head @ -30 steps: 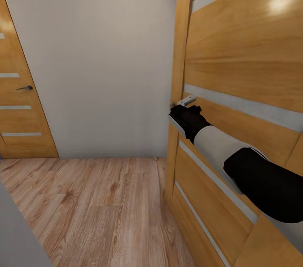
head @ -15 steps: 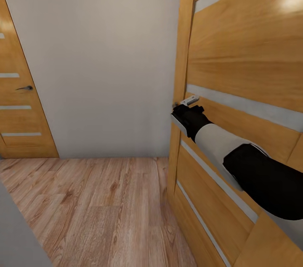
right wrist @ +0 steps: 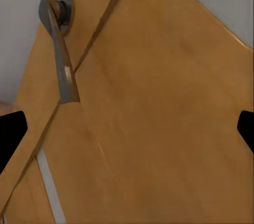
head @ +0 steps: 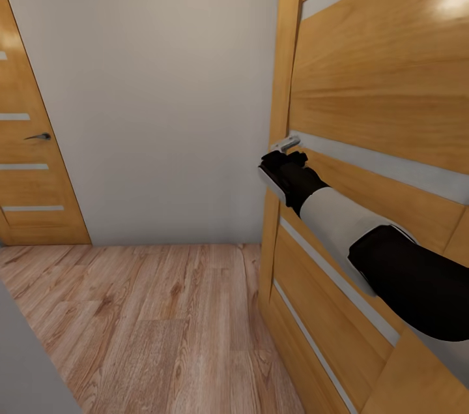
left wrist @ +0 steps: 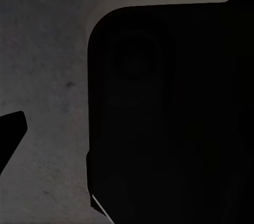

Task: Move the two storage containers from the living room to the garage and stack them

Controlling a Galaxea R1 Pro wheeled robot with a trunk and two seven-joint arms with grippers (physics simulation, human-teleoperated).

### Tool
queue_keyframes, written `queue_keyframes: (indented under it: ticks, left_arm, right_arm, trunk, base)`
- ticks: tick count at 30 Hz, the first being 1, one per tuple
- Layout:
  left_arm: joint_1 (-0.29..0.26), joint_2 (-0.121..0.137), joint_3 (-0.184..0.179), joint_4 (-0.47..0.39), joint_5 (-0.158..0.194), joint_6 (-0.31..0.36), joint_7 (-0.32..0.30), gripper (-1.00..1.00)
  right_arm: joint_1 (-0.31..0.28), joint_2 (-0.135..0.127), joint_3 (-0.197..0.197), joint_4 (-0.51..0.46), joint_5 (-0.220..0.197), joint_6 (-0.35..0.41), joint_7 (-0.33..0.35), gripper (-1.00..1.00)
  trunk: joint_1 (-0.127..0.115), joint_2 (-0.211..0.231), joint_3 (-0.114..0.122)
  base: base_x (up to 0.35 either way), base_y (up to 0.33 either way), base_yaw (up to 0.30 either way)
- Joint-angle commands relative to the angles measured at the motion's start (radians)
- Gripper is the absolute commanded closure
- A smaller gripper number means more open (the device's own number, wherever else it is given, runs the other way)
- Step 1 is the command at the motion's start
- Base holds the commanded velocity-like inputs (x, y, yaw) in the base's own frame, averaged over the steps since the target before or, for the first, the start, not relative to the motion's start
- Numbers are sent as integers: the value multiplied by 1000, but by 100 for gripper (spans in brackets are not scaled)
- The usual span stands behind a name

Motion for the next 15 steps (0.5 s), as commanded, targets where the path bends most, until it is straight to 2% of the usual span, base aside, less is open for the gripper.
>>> queue_keyframes:
  ticks: [1,15]
  left_arm:
    - [0,0,1,0,2,-1,0,-100]
    - [0,1,1,0,2,-1,1,-100]
  right_arm:
    - [-1,0,6,-10,-11,7,-4,-100]
    - [3,0,3,-37,-13,39,6,-100]
  trunk:
    - [0,-1,-1]
    - [0,-1,-1]
  base:
    - [0,0,0]
    - [0,0,0]
